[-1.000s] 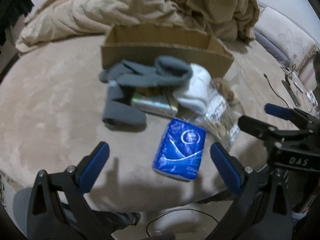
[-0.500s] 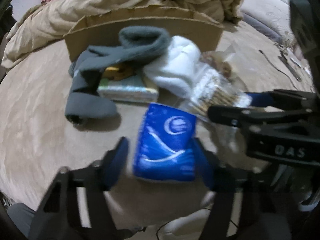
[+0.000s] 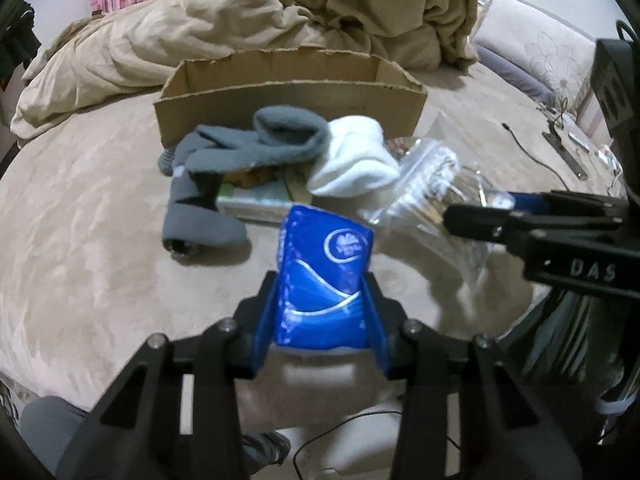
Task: Organize objects
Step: 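Carry the tissue pack and swab bag into the cardboard box and release both, then lift both open tools out of the box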
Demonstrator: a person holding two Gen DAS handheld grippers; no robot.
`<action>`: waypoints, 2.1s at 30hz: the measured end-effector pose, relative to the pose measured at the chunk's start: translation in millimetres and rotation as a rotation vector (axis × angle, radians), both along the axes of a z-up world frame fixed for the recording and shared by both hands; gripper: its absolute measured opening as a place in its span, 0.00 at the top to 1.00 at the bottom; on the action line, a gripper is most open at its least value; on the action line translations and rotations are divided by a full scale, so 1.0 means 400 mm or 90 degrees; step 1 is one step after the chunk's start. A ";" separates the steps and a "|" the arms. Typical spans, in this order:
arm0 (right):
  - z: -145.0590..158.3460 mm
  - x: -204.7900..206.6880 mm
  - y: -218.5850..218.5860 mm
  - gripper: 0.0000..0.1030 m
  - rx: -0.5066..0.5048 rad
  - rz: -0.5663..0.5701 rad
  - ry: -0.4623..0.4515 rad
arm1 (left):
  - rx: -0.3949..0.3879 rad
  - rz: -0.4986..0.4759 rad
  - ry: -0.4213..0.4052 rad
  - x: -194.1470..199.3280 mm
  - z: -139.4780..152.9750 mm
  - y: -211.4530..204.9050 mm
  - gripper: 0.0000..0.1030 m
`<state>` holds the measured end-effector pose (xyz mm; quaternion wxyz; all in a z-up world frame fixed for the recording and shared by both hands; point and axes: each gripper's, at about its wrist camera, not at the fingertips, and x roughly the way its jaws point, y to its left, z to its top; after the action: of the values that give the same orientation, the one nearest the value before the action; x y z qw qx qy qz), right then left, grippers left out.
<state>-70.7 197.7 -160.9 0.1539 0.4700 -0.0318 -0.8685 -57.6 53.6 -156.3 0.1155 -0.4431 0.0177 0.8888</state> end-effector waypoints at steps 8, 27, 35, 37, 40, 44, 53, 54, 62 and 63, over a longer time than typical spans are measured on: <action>0.084 0.025 0.027 0.49 -0.023 -0.012 0.036 | 0.039 0.012 0.024 0.019 0.091 -0.036 0.60; 0.269 -0.087 0.070 0.49 -0.038 -0.033 0.156 | 0.112 0.017 0.123 -0.124 0.318 -0.073 0.60; 0.213 -0.232 0.047 0.49 -0.031 -0.026 0.143 | 0.130 0.028 0.094 -0.317 0.241 -0.062 0.60; 0.182 -0.272 0.037 0.49 -0.028 -0.024 0.129 | 0.132 0.024 0.076 -0.365 0.205 -0.055 0.60; 0.127 -0.328 0.025 0.49 -0.025 -0.022 0.103 | 0.128 0.026 0.038 -0.429 0.138 -0.049 0.60; 0.089 -0.373 0.015 0.49 -0.026 -0.020 0.089 | 0.118 0.030 0.009 -0.475 0.080 -0.047 0.59; 0.081 -0.383 0.024 0.24 -0.038 -0.029 0.093 | 0.101 0.061 0.013 -0.461 0.100 -0.063 0.25; 0.090 -0.375 0.025 0.23 -0.042 -0.031 0.098 | 0.105 0.062 0.021 -0.449 0.116 -0.069 0.25; 0.204 -0.268 0.037 0.23 -0.038 -0.041 0.147 | 0.112 0.078 0.075 -0.324 0.237 -0.123 0.24; 0.218 -0.252 0.038 0.23 -0.038 -0.041 0.153 | 0.115 0.080 0.083 -0.297 0.257 -0.132 0.24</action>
<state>-171.3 212.9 -73.6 0.1422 0.3562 -0.0539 -0.9220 -176.3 0.9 -53.5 0.0975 -0.3722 -0.0828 0.9193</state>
